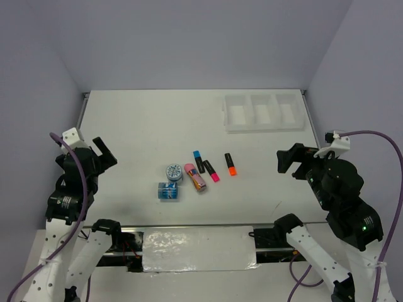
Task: Sort the stationery into containers
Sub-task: Pick up the stationery from the center of the board.
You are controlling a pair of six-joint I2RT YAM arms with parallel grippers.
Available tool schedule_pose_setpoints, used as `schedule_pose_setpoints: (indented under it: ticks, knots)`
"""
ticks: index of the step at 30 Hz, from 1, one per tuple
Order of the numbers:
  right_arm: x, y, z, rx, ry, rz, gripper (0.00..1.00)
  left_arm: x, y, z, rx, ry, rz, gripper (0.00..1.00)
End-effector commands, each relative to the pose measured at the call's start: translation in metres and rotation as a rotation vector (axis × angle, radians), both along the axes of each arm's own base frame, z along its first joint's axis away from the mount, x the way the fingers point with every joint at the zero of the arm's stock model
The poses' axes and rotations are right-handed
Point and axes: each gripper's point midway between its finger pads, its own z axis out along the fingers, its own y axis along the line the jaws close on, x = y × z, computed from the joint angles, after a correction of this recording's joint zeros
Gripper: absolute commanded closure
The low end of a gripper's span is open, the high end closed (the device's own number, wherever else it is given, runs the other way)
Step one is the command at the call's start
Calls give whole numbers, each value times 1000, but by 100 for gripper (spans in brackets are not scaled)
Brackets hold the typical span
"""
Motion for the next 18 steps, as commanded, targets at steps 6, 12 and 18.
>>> schedule_pose_setpoints:
  ticks: [6,12,18]
  knots:
    - [-4,-9,5,6,-31,-39,0,6,-3,16,-15,-59,-10,1]
    - [-6,25,15,43,-84,154,0,5,2,17,-5,-58,16,1]
    - [18,134,-13,224,101,575,0,7,3,15,-4,-48,24,1]
